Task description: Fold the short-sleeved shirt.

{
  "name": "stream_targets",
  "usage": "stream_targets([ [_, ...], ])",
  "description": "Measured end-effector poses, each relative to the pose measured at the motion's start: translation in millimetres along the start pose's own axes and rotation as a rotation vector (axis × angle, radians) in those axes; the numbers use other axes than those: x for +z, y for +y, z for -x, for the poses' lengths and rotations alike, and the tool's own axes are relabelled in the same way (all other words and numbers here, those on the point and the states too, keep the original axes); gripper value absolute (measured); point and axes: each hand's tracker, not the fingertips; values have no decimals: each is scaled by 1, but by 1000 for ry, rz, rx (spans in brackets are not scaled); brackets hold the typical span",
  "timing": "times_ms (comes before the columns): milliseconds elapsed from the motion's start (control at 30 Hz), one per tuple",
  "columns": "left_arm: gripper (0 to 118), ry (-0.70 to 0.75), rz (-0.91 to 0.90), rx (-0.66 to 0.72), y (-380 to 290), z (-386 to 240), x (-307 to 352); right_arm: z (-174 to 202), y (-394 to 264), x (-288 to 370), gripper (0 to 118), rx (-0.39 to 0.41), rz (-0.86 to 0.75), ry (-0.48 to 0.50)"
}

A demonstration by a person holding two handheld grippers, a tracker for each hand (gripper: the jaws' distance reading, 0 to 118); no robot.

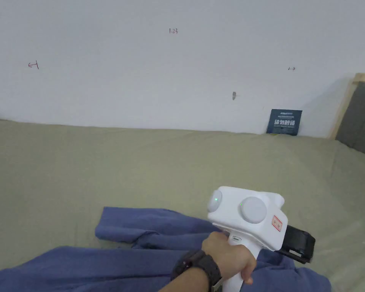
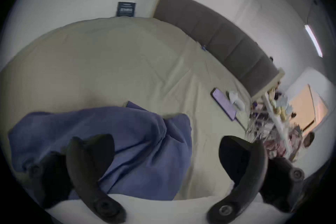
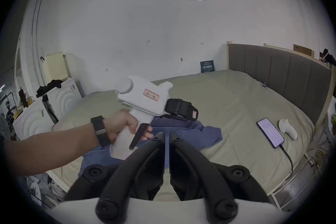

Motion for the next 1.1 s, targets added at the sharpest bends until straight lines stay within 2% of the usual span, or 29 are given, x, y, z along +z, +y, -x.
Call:
stream_targets([
  [100, 114, 60, -29, -54, 9, 2, 61, 3, 1, -2, 8, -7, -2, 21],
  [167, 110, 208, -133, -169, 1, 4, 129, 4, 2, -3, 8, 1, -7, 29],
  [233, 105, 333, -225, -156, -22, 16, 189, 6, 3, -6, 8, 23, -9, 32],
  [267, 96, 414, -256, -134, -38, 20, 221, 6, 3, -8, 8, 34, -5, 32],
  [300, 80, 469, -296, -110, -55, 22, 247, 7, 3, -11, 8, 39, -1, 33],
  [333, 56, 525, -344, -97, -80, 30, 275, 9, 3, -14, 8, 40, 8, 36],
  [367, 17, 589, -389, -73, -106, 33, 300, 11, 2, -16, 8, 43, 12, 39],
  [400, 1, 658, -402, -50, -128, 34, 315, 13, 1, -19, 8, 46, 12, 48],
  [467, 1, 810, -457, 8, -187, 28, 346, 22, -1, -24, 8, 72, 21, 57],
  [500, 1, 833, -463, 50, -211, 27, 358, 26, -3, -26, 8, 89, 19, 61],
  [600, 0, 776, -466, 258, -279, 32, 377, 37, -13, -33, 8, 85, 55, 96],
  [700, 0, 789, -439, 371, -322, 46, 380, 47, -21, -37, 8, 62, 83, 126],
  [767, 0, 751, -388, 423, -331, 68, 379, 54, -24, -41, 8, 72, 97, 147],
  [867, 0, 727, -375, 426, -323, 101, 378, 61, -23, -48, 8, 102, 99, 151],
  [1000, 0, 566, -342, 460, -283, 161, 369, 59, -19, -64, 8, 92, 107, 150],
  [1033, 3, 589, -330, 462, -271, 181, 364, 57, -19, -69, 8, 89, 112, 143],
  [1067, 19, 585, -300, 462, -260, 203, 358, 55, -18, -72, 8, 88, 116, 137],
  [1100, 44, 558, -263, 472, -251, 225, 353, 53, -18, -76, 8, 89, 121, 132],
])
